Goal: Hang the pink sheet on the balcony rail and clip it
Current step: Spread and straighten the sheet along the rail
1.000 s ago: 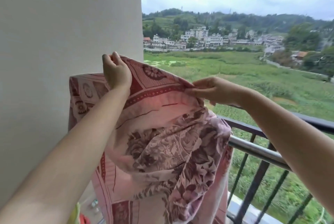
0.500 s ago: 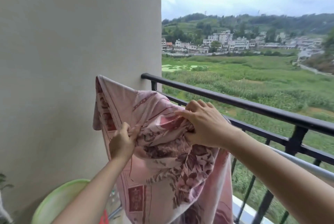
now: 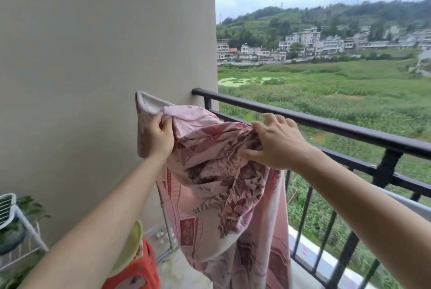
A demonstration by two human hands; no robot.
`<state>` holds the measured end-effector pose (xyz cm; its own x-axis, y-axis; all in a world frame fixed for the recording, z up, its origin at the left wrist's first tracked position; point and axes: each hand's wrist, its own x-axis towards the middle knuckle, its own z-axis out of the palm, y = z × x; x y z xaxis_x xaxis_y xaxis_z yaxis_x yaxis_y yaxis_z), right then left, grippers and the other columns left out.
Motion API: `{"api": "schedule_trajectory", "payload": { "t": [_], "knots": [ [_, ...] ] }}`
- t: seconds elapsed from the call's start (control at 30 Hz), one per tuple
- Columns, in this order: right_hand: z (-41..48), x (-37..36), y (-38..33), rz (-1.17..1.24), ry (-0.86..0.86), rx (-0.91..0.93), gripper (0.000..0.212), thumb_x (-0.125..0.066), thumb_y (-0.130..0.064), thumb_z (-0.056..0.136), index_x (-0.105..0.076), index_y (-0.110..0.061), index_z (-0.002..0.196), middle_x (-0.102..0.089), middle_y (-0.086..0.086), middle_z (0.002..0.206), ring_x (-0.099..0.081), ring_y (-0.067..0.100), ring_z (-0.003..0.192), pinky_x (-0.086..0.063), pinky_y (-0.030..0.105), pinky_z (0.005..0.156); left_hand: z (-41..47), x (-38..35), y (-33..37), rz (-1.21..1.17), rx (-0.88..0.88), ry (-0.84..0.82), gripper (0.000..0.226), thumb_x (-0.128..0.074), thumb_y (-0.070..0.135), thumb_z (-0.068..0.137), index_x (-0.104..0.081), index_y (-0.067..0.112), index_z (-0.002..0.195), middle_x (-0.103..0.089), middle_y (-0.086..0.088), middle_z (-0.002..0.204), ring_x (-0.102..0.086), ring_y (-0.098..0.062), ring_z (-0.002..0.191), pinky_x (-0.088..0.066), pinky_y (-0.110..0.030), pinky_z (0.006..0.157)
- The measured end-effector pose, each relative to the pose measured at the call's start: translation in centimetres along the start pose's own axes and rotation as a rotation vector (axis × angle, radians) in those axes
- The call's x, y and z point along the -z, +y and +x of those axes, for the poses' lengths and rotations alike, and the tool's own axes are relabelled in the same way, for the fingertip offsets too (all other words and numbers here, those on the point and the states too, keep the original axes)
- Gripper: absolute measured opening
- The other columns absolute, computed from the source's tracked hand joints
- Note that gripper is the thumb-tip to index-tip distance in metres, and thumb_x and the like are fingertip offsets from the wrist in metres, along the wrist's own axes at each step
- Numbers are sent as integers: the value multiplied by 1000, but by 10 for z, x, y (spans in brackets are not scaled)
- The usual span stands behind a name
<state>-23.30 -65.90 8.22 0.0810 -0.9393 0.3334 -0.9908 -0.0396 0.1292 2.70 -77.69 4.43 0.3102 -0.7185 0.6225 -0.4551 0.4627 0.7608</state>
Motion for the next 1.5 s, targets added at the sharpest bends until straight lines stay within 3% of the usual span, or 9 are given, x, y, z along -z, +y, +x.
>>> {"api": "schedule_trajectory", "payload": {
  "t": [0.23, 0.33, 0.47, 0.6, 0.77, 1.0, 1.23, 1.37, 1.5],
  "knots": [
    [71, 11, -76, 316, 96, 51, 95, -48, -79, 79, -28, -18, 149, -48, 9, 139, -52, 30, 122, -47, 43, 88, 82, -6, 81, -403, 156, -206, 16, -64, 3, 86, -58, 17, 81, -64, -7, 86, -61, -20, 81, -54, -41, 85],
    [118, 13, -88, 417, 36, 11, 48, -48, -59, 92, -54, -22, 123, -66, 7, 113, -63, 30, 104, -49, 36, 73, 96, -1, 78, -652, 146, -354, 34, -66, -1, 84, -50, 18, 108, -66, -6, 97, -66, -22, 93, -53, -42, 94],
    [180, 15, -38, 1019, 117, -523, 20, -53, -18, 90, -67, -4, 87, -64, 8, 76, -61, 23, 68, -44, 24, 50, 108, 1, 36, -656, 224, -325, 59, -69, 22, 83, -38, 25, 133, -65, 0, 112, -66, -12, 104, -54, -36, 92],
    [195, -7, 9, 867, 236, -816, 32, -46, -9, 98, -59, -5, 127, -65, 16, 121, -64, 29, 108, -41, 18, 49, 78, -17, -26, -312, 154, -380, 41, -63, 39, 89, -51, 25, 124, -58, 3, 123, -56, -11, 116, -46, -27, 95],
    [170, -34, -20, 685, -761, -455, 49, -56, -47, 95, -63, -4, 118, -74, 12, 86, -66, 17, 55, -48, 21, 50, -7, -33, -67, -58, -17, -657, 87, -38, 87, 69, -46, 32, 136, -23, 4, 151, -23, -18, 142, -20, -42, 116],
    [134, -25, -7, 155, -17, -372, 43, -53, -52, 91, -68, -17, 111, -70, 2, 101, -64, 22, 90, -44, 27, 59, -122, -39, -30, -208, -558, -411, 72, -55, 80, 72, -52, 18, 109, -48, 0, 108, -49, -18, 101, -44, -35, 92],
    [55, -14, 12, 278, 282, -376, 45, -45, -55, 96, -71, -20, 104, -73, 5, 98, -67, 26, 88, -54, 35, 72, -126, -41, 8, -266, -573, -365, 16, -62, 12, 94, -72, 4, 104, -68, -2, 90, -64, -13, 79, -56, -33, 70],
    [16, -9, 11, 329, 417, -251, 43, -32, -50, 102, -61, -20, 91, -64, 3, 79, -62, 26, 75, -37, 30, 55, -65, -10, 48, -199, -570, -143, 18, -57, 18, 97, -70, 10, 107, -66, 10, 84, -56, 10, 62, -41, -4, 57],
    [-25, 2, 18, 502, 247, -61, 60, -38, -49, 89, -49, -15, 138, -67, 10, 118, -61, 23, 104, -46, 35, 80, -37, 1, 107, -138, -589, -108, 23, -52, 22, 95, -70, 10, 103, -67, 7, 84, -57, 0, 63, -45, -13, 60]
  ]
}}
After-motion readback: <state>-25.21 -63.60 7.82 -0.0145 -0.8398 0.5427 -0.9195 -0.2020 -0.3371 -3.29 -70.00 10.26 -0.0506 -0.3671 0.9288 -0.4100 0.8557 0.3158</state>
